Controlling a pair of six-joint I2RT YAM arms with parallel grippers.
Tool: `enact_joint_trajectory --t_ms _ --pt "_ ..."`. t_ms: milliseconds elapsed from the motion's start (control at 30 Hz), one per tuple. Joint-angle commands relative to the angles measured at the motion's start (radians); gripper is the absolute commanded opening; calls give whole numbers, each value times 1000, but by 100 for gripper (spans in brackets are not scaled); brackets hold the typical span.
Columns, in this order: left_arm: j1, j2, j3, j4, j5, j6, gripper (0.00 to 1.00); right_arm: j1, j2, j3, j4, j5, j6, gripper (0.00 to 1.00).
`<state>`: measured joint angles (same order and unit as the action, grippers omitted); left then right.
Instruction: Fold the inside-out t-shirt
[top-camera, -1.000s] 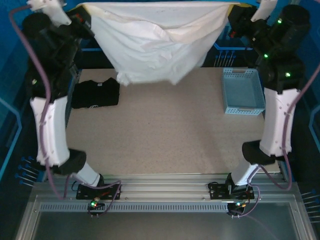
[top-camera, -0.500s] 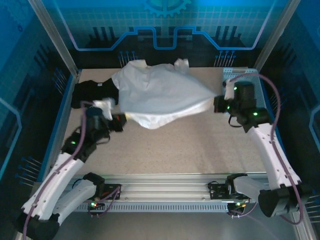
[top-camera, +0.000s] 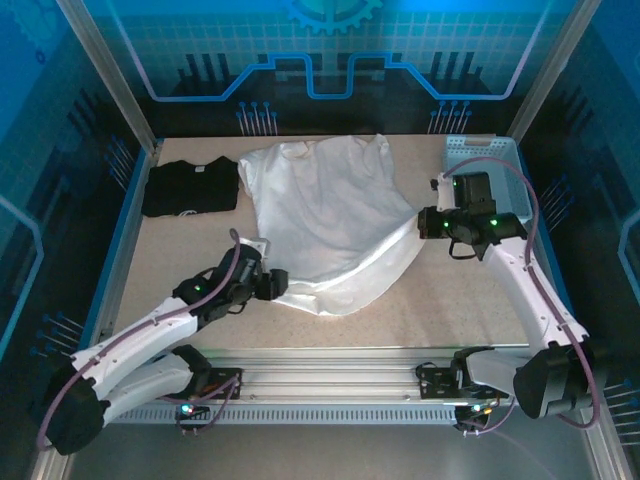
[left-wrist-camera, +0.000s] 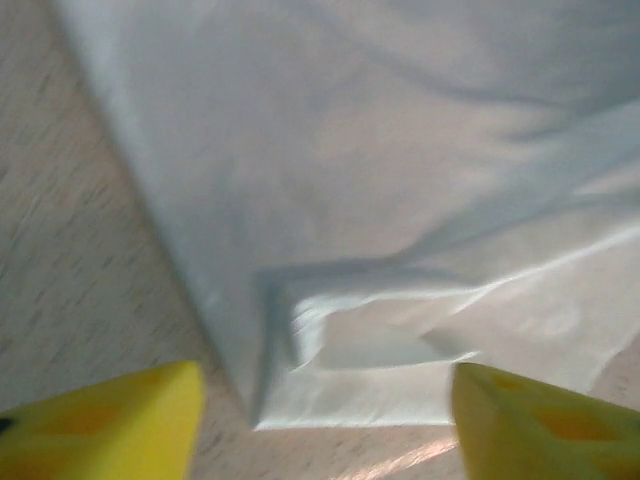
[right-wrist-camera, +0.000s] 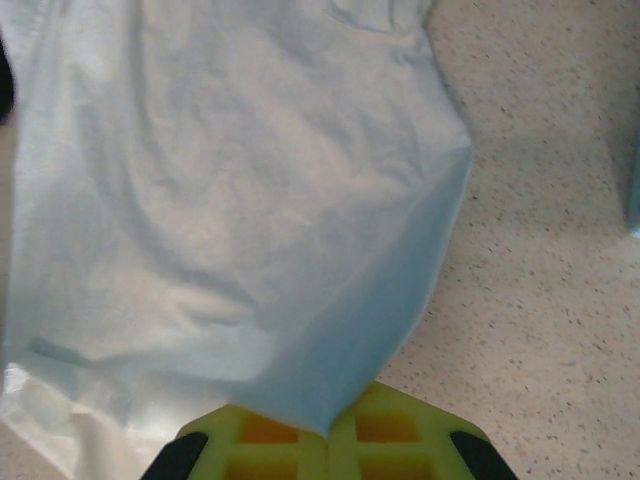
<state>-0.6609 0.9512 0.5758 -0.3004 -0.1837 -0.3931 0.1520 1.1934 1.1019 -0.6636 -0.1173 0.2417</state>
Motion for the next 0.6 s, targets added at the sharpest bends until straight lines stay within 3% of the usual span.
enact_joint_trajectory --t_ms 0,133,333,433,567 --pt "-124 60 64 294 -24 171 84 22 -21 52 -44 -80 -15 0" --pt "-233 344 218 403 15 338 88 32 -34 67 -63 -94 -12 0" --pt "-224 681 432 415 18 478 84 31 -41 80 -80 -78 -25 0" --pt "-177 772 466 403 53 469 66 29 -48 77 -87 -56 -26 0" --pt "-138 784 431 448 81 430 36 24 -50 59 -94 31 -21 0"
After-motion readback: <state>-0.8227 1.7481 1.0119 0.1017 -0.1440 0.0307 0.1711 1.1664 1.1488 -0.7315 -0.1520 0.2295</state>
